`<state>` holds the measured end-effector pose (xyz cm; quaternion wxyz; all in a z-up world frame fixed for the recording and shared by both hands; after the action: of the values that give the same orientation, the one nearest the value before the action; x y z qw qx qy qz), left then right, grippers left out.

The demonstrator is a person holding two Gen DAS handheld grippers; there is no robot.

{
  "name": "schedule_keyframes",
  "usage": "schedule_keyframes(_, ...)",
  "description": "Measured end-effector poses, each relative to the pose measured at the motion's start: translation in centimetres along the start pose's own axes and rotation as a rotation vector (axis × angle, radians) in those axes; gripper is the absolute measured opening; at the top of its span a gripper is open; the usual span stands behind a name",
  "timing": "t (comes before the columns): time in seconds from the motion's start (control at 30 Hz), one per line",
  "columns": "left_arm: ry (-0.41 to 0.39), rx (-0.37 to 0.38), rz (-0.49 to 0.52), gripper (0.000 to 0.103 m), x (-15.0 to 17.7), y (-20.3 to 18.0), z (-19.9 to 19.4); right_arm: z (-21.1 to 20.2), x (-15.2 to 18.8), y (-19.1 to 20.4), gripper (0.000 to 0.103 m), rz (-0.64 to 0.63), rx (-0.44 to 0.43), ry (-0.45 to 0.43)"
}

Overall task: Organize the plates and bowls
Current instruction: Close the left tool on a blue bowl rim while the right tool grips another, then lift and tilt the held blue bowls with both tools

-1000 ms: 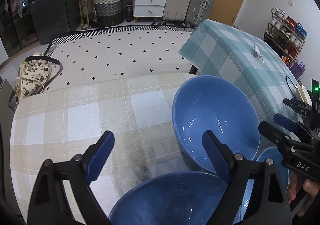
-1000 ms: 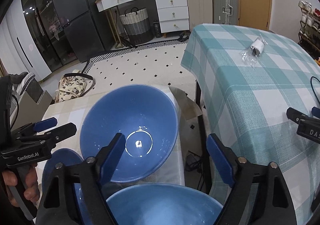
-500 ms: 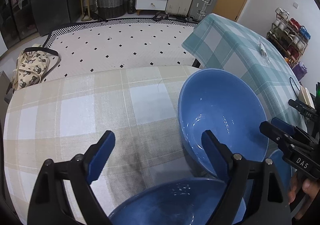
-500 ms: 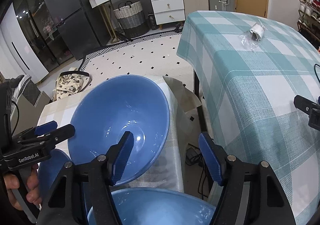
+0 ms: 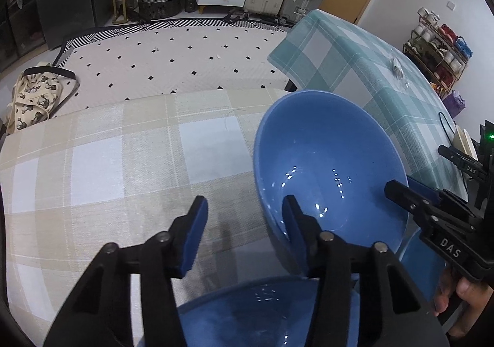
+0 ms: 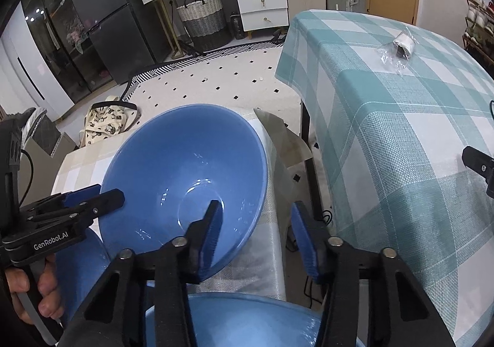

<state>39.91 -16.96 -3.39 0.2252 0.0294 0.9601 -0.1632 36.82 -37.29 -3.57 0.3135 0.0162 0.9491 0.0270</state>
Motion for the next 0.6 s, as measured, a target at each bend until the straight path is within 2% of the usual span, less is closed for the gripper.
schedule_keyframes(0.03,-0.002,0.006,0.003,0.041,0.0,-0.1,0.0,0.0,0.0,0.2,0.032,-0.004,0.0,0.003)
schedule_keyframes(0.13,-0.008,0.019,0.009,0.032,0.1,-0.4,0.0,0.2,0.1,0.5,0.025,-0.018,0.005,0.01)
schedule_keyframes(0.37,-0.009,0.031,0.031,0.014,0.3,-1.0,0.0,0.3,0.1,1.0,0.017,-0.05,0.011,0.004)
schedule_keyframes(0.6,-0.017,0.021,0.042,0.012,0.4,-1.2,-0.1,0.2,0.2,1.2,0.016,-0.054,0.013,0.001)
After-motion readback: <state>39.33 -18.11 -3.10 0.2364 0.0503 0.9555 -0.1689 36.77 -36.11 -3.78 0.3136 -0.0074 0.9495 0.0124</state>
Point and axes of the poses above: each gripper's, at about its wrist camera, not at the fingertips, and z roughly the way its jaws point, y to its left, x to its underside, the point moved 1 cm from there along z, roughly the way its jaws point, and after that the axes turned 7 degrees about -z, right-handed, at the moved point
